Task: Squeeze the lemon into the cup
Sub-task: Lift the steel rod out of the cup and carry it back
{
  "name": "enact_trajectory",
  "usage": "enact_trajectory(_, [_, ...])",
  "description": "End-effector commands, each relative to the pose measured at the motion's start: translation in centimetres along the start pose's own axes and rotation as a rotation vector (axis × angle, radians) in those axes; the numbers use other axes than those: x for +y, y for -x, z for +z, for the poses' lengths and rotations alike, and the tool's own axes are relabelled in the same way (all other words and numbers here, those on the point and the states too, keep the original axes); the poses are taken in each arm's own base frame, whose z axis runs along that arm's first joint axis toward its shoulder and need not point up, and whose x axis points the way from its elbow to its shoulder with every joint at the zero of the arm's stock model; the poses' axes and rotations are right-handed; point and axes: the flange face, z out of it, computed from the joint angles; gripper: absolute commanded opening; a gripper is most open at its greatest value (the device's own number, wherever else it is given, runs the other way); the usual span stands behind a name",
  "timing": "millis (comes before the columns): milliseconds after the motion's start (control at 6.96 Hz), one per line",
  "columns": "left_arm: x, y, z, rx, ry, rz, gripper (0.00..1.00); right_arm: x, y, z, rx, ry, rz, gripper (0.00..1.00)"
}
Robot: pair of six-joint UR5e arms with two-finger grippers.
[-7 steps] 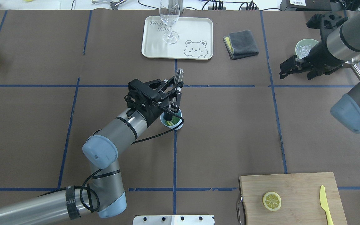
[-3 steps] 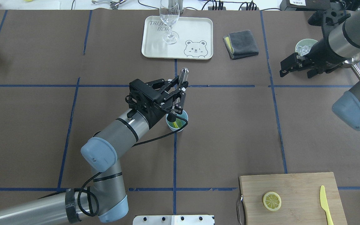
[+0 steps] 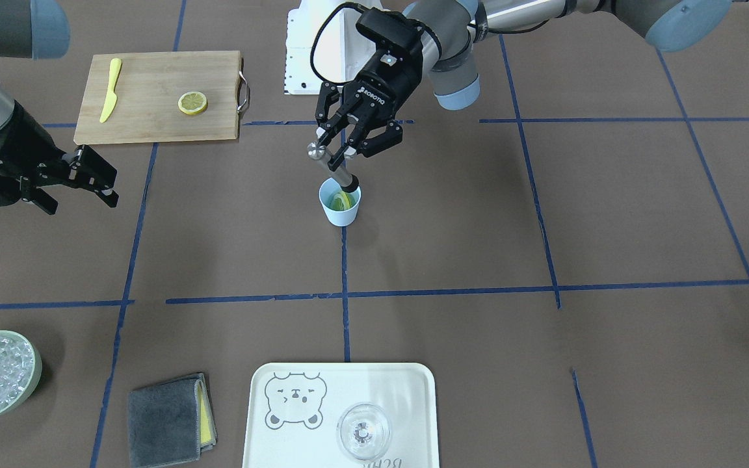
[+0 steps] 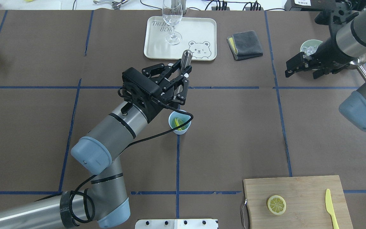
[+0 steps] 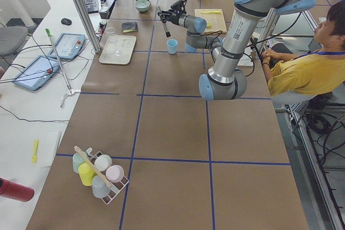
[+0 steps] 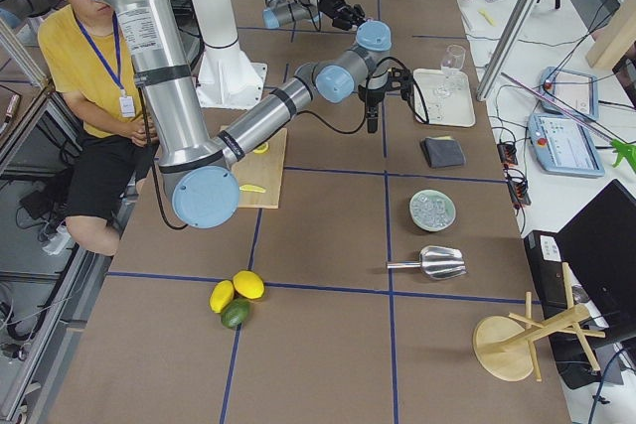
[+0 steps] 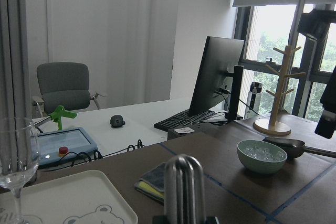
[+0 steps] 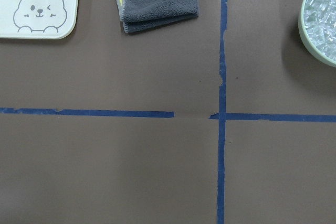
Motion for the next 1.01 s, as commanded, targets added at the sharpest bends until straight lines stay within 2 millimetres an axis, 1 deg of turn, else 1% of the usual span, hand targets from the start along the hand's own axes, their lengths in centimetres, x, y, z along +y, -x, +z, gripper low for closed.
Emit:
enact_trajectory(0, [-1.0, 2.1, 0.1, -0.078, -0.036, 0.005, 0.00, -0.1, -0.1, -0.1, 0.001, -0.001, 0.002, 1.00])
enact_trajectory(144, [-0.5, 4.4, 0.3, -0.114, -0.017, 0.042, 0.00, -0.1, -0.2, -0.1, 0.004, -0.004, 0.004, 1.00])
enact_trajectory(287, [3.0, 9.1, 0.8, -0.227, 0.147, 0.194, 0.00, -0.2, -0.2, 0.1, 0.007, -0.002, 0.007, 1.00])
enact_trajectory(431, [3.4, 12.3, 1.5, -0.259, 0.221, 0.253, 0.00, -0.3, -0.2, 0.2, 0.008, -0.003, 0.005, 1.00])
enact_trajectory(574, [4.0, 17.7, 0.9, -0.260, 0.293, 0.270, 0.00, -0.3, -0.1, 0.2, 0.007, -0.004, 0.006, 1.00])
enact_trajectory(718, [5.2, 23.0, -0.7, -0.237, 0.387, 0.208, 0.00, -0.4, -0.1, 0.3, 0.008, -0.004, 0.005, 1.00])
enact_trajectory(862, [4.8, 28.4, -2.1, -0.190, 0.492, 0.149, 0.00, -0.5, -0.2, 0.5, 0.011, -0.004, 0.007, 1.00])
